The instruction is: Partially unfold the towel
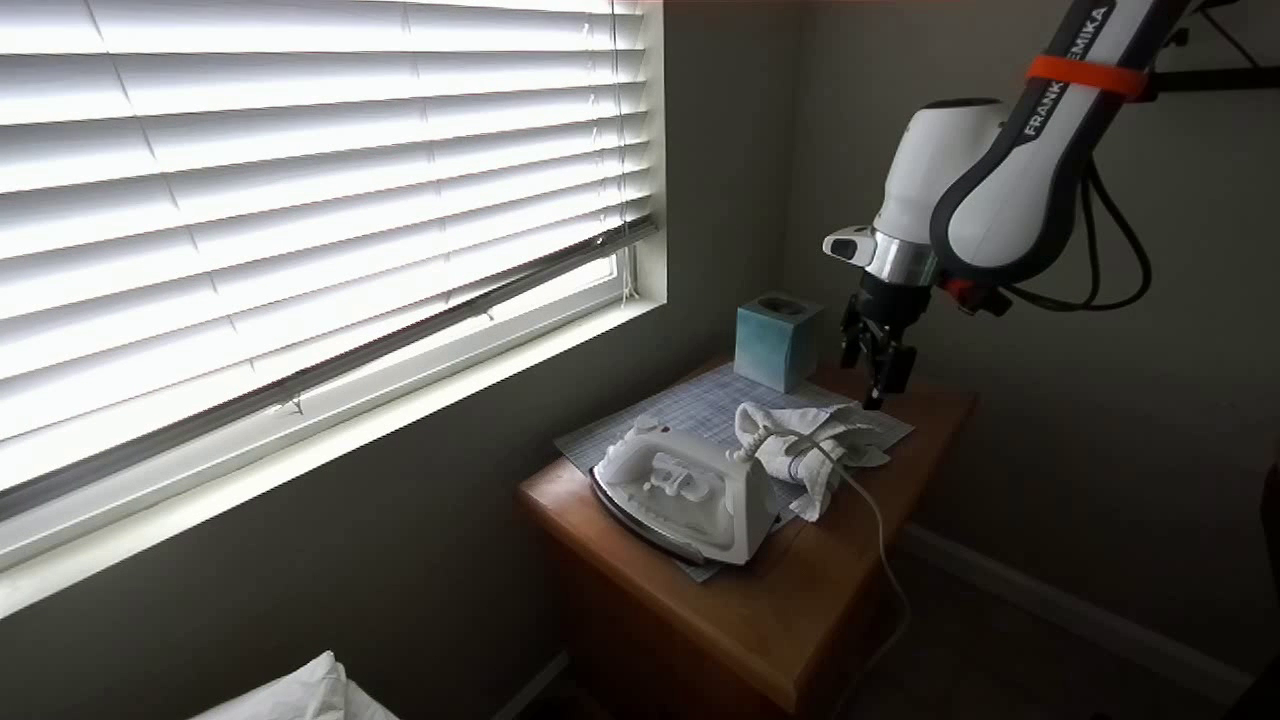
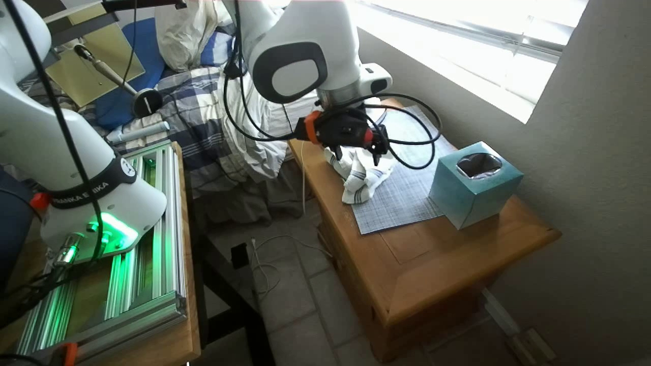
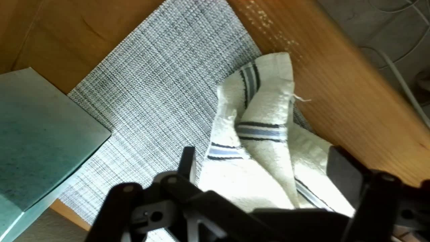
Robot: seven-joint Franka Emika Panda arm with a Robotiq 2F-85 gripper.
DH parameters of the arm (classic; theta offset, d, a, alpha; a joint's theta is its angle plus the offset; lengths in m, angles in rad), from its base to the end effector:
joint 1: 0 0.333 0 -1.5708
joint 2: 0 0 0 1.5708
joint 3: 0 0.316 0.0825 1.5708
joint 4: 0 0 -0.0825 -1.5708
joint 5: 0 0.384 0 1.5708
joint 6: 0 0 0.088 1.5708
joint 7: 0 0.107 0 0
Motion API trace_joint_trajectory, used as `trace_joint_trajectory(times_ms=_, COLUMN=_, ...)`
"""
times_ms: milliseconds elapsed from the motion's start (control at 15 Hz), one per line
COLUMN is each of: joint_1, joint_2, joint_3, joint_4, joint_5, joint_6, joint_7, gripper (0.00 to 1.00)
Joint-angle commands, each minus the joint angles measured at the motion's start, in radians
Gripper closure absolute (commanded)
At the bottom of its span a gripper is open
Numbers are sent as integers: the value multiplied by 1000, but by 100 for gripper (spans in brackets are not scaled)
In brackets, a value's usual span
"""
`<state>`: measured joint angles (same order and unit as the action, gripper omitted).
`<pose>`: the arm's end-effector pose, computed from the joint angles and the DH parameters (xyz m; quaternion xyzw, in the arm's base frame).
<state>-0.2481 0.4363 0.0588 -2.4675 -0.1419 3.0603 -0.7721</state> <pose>0.4759 -0.0776 0.1393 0.9337 0.3492 0.0706 0.0359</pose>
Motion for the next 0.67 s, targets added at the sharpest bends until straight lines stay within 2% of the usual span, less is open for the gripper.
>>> trace_joint_trajectory(times_ms=0, joint_1=-66, joint_2=104, joint_3=11, joint_4=89, joint_5=-78, joint_6=51, joint_7=-51, gripper=0)
trace_joint_trajectory(times_ms=133, joint_1=-80, joint_2=136, joint_3=12, joint_4=112, joint_5=-108, joint_6=63, joint_7=-66, gripper=0)
trace_joint_trajectory(times_ms=200, joint_1=-87, joint_2=150, joint_3=15, joint_4=121, joint_5=-118, joint_6=71, joint_7=-71, gripper=11)
trace_joint_trajectory(times_ms=267, joint_1=-92, joint_2=161, joint_3=18, joint_4=127, joint_5=-127, joint_6=75, joint_7=-73, gripper=28)
trace_joint_trajectory(times_ms=600, joint_1=-92, joint_2=198, joint_3=10, joint_4=151, joint_5=-156, joint_6=91, joint_7=-74, gripper=63)
